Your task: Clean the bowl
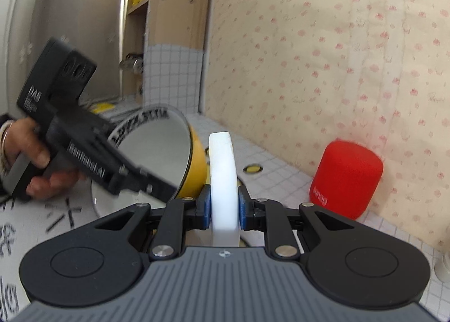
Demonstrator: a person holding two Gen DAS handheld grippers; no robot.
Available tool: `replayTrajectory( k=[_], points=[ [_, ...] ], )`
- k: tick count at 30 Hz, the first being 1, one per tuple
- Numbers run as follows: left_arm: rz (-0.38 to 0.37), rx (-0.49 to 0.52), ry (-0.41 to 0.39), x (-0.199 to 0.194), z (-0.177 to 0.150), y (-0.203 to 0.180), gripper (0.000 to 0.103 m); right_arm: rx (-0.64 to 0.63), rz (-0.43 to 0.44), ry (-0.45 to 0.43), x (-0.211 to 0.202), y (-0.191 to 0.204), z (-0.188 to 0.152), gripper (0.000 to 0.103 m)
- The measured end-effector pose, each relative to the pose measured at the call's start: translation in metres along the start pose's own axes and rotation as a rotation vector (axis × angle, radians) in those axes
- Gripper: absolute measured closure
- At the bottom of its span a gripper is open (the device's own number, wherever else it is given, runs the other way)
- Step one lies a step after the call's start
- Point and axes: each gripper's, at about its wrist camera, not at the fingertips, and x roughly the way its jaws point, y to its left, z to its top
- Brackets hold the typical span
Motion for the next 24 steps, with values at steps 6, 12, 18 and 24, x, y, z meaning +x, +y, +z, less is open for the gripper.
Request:
replayTrajectory(
  k=[6,12,18,24],
  points=[
    [-0.006,0.001,-0.003,-0.002,-0.002,0.002,0.024,-0.024,0.004,-0.043,0.008,0.000,0.013,0.082],
    [-0.005,0.004,0.000,-0.002,-0.003,0.002,0.024,-0.031,0.016,-0.043,0.004,0.000,0.011,0.082],
    [-0.002,0.009,-0.001,-0.002,-0.002,0.001,0.024,-0.046,0.037,-0.005,-0.003,0.000,0.002,0.082],
    [0.003,0.017,0.002,-0.002,-0.002,0.000,0.022,-0.053,0.004,-0.009,0.005,0.002,0.005,0.082]
  ],
)
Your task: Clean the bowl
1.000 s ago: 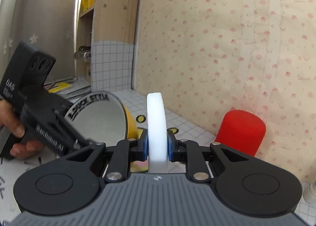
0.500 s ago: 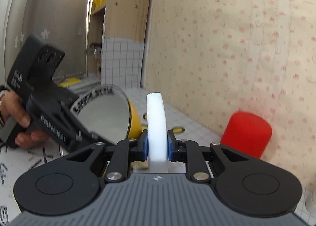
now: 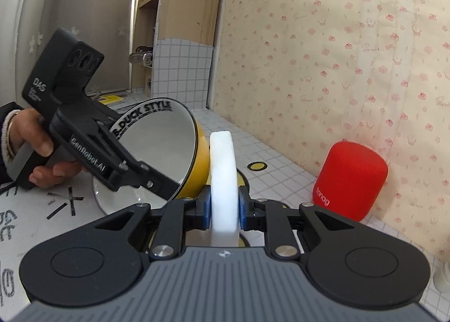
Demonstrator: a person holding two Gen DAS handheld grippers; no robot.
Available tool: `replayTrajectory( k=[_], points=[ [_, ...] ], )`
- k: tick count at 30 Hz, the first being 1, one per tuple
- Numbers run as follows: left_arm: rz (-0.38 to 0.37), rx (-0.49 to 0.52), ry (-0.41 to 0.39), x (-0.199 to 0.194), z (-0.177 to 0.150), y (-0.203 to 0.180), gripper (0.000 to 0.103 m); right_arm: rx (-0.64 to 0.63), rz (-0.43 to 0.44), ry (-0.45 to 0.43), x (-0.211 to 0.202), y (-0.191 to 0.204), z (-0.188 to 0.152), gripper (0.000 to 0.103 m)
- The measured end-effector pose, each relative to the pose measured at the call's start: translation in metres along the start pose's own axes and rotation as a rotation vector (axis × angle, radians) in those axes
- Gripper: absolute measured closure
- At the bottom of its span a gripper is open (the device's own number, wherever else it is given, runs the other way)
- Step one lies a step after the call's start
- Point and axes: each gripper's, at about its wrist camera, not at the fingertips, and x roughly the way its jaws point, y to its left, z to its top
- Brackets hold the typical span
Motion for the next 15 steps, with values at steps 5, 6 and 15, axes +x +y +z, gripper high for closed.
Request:
replayTrajectory(
  k=[5,6,15],
  points=[
    [0.002,-0.002,-0.011,-0.0019,-0.0006,-0.0003,0.021,0.020,-0.031,-0.068,0.0023,0.0009,0.0111,0.082],
    [0.003,0.000,-0.012,-0.0020,-0.0007,-0.0007,0.021,0.021,-0.030,-0.068,0.0021,0.0006,0.0108,0.082],
    [0.037,0.013,-0.050,-0.0050,0.0021,-0.0021,0.014,0.027,-0.032,-0.065,0.0058,0.0014,0.0110,0.082]
  ],
)
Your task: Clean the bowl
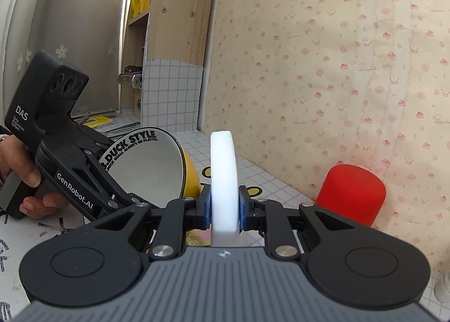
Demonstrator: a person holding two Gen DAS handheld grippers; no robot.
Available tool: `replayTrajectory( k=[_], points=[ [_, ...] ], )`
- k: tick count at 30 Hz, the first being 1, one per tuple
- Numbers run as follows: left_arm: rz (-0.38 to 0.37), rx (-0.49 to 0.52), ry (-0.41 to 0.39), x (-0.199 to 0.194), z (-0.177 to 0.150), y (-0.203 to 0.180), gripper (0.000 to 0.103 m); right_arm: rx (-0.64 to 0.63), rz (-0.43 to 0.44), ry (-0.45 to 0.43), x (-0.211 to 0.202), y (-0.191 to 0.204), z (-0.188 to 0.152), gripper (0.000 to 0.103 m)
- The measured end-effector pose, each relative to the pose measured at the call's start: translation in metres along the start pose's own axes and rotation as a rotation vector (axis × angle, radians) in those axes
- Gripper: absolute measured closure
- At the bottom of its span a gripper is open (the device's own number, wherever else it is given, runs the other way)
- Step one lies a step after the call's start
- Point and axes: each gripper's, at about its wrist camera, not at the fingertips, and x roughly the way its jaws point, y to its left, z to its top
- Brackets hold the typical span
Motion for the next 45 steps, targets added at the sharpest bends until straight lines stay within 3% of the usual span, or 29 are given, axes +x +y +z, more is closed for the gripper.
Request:
replayTrajectory(
  k=[4,11,18,27,38,45],
  points=[
    [-0.001,-0.012,-0.004,0.000,0.001,0.002,0.014,-0.006,-0.012,-0.009,0.001,0.002,0.001,0.082],
    [-0.047,-0.050,0.025,0.003,0.000,0.008,0.028,-0.038,-0.012,0.027,0.000,0.002,-0.003,0.082],
    [-0.040,-0.060,0.032,0.004,-0.001,0.009,0.029,-0.078,0.041,0.093,-0.010,-0.002,-0.014,0.082],
    [-0.022,-0.017,-0.002,-0.004,-0.002,0.003,0.026,-0.061,0.007,0.041,0.001,0.006,-0.006,0.082],
    [-0.032,-0.002,0.026,-0.003,-0.003,0.000,0.026,-0.084,0.031,0.078,-0.004,0.005,-0.009,0.082],
    [-0.030,-0.012,0.017,-0.004,-0.003,0.001,0.026,-0.059,0.002,0.054,0.003,0.006,-0.003,0.082]
  ],
)
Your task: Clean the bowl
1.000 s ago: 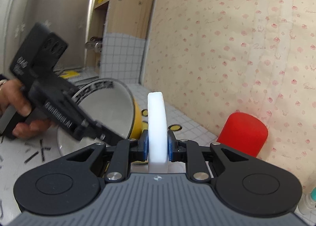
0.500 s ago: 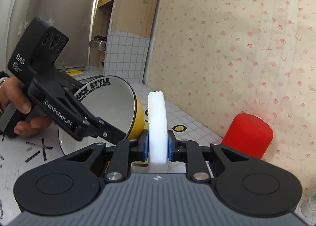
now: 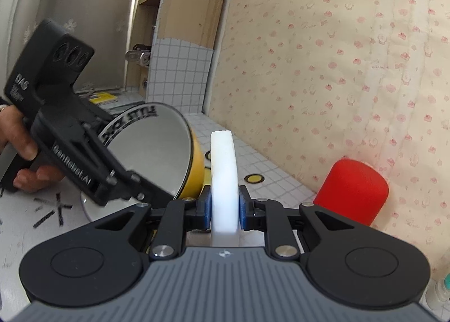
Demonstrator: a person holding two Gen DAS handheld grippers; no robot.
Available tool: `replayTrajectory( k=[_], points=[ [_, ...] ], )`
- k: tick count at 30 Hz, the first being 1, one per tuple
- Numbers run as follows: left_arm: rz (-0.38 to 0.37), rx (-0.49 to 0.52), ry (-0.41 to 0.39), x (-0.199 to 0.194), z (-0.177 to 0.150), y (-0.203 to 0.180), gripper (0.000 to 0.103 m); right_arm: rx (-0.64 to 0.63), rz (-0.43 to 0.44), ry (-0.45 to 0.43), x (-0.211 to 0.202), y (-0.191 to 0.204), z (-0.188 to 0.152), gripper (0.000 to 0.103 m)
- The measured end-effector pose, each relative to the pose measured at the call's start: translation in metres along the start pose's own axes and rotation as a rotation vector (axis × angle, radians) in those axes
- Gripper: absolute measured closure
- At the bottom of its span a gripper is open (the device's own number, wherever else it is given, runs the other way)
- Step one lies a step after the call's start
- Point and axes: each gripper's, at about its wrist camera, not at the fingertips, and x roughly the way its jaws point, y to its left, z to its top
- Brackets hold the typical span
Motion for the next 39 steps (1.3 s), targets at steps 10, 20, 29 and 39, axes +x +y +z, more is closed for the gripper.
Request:
replayTrajectory(
  k=[10,20,29,39],
  points=[
    [0.001,-0.030,0.001,0.001,0.001,0.005,0.026,-0.037,0.039,0.025,-0.009,0.000,-0.004,0.082],
    [-0.011,-0.015,-0.003,0.000,0.001,0.002,0.035,-0.059,0.077,0.050,-0.019,-0.001,-0.010,0.080],
    [0.024,0.014,-0.039,-0.006,0.001,-0.003,0.033,-0.044,-0.014,-0.005,0.001,0.000,0.001,0.082],
    [0.031,-0.073,0.011,0.002,0.001,0.011,0.042,-0.052,-0.022,0.045,0.004,0.000,-0.003,0.081]
  ],
)
